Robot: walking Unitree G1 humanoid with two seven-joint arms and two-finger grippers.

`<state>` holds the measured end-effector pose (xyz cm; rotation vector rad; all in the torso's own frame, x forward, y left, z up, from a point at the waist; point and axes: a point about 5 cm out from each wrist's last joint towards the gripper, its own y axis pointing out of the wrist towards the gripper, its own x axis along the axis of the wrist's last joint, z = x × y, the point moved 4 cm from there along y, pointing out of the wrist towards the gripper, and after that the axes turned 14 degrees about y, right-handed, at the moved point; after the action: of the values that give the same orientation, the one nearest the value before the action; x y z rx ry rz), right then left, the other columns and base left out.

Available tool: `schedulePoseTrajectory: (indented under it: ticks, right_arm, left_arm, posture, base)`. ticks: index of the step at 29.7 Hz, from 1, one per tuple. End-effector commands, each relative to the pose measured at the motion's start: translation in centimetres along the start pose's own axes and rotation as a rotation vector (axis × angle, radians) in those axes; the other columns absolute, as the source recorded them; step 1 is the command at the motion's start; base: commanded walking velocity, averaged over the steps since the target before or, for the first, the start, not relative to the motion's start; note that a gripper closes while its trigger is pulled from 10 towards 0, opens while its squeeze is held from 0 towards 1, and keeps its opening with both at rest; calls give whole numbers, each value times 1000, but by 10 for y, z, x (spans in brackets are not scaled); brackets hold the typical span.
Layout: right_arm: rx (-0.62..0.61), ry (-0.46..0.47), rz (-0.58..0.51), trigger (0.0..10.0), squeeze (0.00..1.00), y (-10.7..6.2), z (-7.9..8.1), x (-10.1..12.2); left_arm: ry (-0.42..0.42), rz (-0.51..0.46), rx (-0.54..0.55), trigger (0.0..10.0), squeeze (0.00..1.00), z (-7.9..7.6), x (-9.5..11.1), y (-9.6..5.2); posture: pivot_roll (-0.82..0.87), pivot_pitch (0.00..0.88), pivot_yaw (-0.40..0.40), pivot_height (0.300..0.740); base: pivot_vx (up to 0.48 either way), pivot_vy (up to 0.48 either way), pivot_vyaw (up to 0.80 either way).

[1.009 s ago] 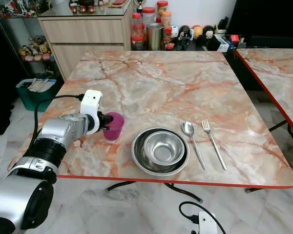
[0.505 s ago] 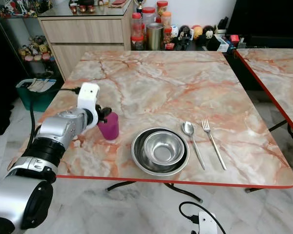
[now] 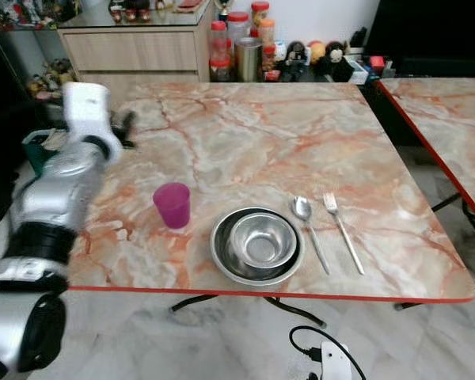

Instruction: Setting the table

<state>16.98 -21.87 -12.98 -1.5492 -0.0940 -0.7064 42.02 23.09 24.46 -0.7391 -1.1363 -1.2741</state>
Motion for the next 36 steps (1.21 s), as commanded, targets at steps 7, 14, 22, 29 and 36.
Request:
schedulePoseTrajectory:
  ticks: [7,14,22,29,36]
  right_arm:
    - [4,7,-1,10000,0,0,0,1]
    - [5,4,1,10000,0,0,0,1]
    - [2,6,1,10000,0,0,0,-1]
    - [4,3,4,10000,0,0,0,-2]
    - [5,3,3,10000,0,0,-1,-3]
  left_arm:
    - [291,166,419,10000,0,109,-79,-41]
    - [348,376,573,10000,0,139,-145,-88]
    - [444,729,572,10000,0,140,-234,-162]
    - [391,913,285,10000,0,87,-286,-208]
    - [288,1007,-117,10000,0,9,-312,-240]
  posture:
    - [87,0,12,740]
    - [84,0,12,740]
    - [72,0,18,740]
    - [64,0,22,740]
    - [66,0,18,740]
  base:
    - [0,0,0]
    - [0,0,0]
    - [0,0,0]
    - [0,0,0]
    - [0,0,0]
